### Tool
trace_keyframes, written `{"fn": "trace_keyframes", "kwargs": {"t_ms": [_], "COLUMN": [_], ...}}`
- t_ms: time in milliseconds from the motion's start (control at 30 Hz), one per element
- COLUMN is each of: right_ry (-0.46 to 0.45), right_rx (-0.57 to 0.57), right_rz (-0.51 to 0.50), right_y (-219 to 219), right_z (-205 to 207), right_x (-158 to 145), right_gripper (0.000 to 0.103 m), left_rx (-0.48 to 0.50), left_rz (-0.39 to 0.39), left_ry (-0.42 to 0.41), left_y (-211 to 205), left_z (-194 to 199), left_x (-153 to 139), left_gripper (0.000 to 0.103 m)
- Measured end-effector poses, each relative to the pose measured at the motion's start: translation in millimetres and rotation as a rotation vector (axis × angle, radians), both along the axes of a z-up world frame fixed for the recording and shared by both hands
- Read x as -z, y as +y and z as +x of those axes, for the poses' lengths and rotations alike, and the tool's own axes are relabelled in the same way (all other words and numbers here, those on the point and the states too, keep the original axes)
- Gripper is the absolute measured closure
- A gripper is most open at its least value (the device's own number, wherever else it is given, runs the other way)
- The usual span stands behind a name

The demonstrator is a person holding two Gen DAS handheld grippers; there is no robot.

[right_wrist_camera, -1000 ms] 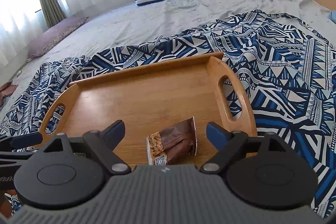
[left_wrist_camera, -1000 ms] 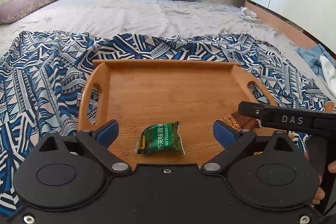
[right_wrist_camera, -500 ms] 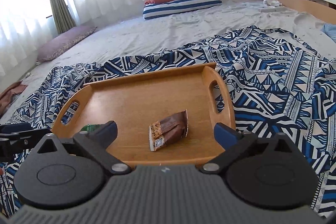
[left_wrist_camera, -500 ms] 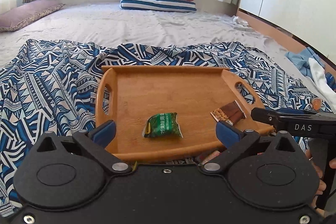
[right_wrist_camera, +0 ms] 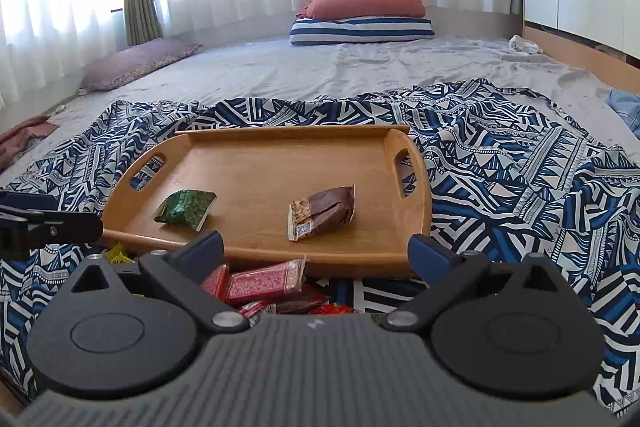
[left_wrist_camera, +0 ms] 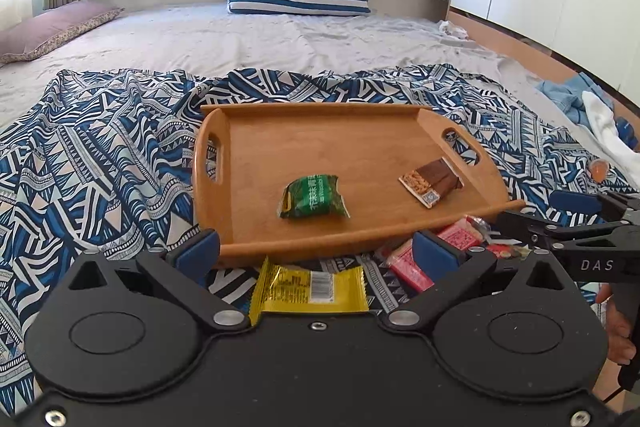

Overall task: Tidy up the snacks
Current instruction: 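Move the left tool to the yellow bag while the right moves to the red packets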

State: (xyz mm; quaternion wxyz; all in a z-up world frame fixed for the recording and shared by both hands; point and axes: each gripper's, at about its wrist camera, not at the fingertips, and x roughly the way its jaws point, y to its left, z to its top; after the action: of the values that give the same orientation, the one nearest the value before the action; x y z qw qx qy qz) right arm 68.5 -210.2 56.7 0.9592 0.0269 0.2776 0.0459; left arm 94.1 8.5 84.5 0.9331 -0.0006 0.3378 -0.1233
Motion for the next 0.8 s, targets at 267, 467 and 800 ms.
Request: {"fn": "trace_keyframes", "kwargs": {"t_ms": [267,467,800], "right_ry": [-0.017,-0.016,-0.006], "right_rx": [-0.038,-0.078,-0.128], "right_rz": [-0.047,-0.073,-0.135], "right_y": [13.4,24.7,38.1], "right_z": [-20.2,-31.7,-41.9], "right_x": [8.8,17.0,30.6], "right_gripper": [0.0,0.0,0.0], "left_rx": [0.008,0.003,-0.001], "left_rz": [0.029,0.03,0.035], "left_ry": [0.018,0.037,0.076], "left_y": [0.2,2.2,0.3], "left_z": [-6.0,-5.0,0.5], "left_x": [13.3,20.5,34.7], "left_gripper": [0.0,0.0,0.0]}}
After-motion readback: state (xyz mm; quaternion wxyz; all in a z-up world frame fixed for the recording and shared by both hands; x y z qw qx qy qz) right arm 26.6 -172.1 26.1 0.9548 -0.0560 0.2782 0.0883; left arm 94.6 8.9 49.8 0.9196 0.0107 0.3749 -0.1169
